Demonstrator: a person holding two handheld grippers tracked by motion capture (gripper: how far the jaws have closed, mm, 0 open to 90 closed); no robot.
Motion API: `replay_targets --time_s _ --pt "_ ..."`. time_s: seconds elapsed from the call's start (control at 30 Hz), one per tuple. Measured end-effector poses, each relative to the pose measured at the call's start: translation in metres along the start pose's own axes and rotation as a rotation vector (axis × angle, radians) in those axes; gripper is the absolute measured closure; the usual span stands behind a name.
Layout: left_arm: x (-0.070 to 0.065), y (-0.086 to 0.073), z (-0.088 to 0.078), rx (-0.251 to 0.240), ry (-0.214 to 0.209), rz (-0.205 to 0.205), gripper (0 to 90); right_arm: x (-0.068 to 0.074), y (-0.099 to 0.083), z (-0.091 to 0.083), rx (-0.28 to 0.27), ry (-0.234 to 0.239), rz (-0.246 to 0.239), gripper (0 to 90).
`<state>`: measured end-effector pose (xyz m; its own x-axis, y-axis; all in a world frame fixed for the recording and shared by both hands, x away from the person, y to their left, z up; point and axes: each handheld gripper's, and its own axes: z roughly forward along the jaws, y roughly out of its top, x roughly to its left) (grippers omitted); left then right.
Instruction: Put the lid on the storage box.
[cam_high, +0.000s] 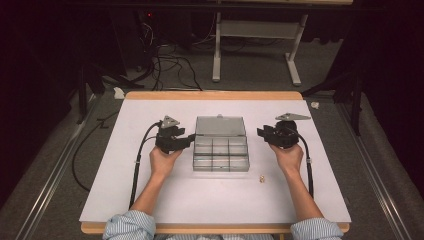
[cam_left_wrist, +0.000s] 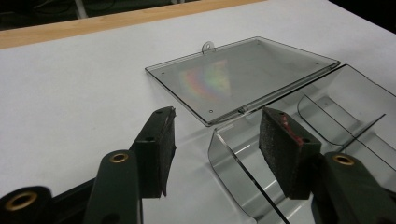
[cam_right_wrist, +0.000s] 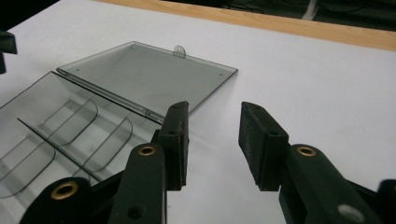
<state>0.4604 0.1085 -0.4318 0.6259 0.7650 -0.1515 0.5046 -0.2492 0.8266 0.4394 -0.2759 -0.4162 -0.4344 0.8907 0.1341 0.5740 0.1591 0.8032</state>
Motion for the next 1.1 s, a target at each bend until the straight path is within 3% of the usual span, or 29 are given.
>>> replay_targets --time_s 0.2,0.3,0.63,0.77,1.1 --pt "-0.003 -0.01 -0.008 0.024 0.007 0.035 45.0 -0.005 -0.011 -0.013 -0.027 -0.011 0.027 61.6" --pt "-0.003 -0.019 -0.017 0.018 0.018 0.026 45.0 -0.006 -0.02 -0.022 -0.055 -0.013 0.055 60.4" --pt "-0.002 -0.044 -0.037 0.019 0.058 0.021 44.4 0.002 -0.045 -0.036 -0.072 -0.011 0.055 61.0" --pt "-0.001 -0.054 -0.041 0.025 0.073 0.002 44.2 0.004 -0.052 -0.037 -0.072 -0.006 0.043 62.4" --pt "-0.002 -0.07 -0.042 0.065 0.099 0.003 43.4 0.01 -0.068 -0.049 -0.077 0.013 0.042 67.7"
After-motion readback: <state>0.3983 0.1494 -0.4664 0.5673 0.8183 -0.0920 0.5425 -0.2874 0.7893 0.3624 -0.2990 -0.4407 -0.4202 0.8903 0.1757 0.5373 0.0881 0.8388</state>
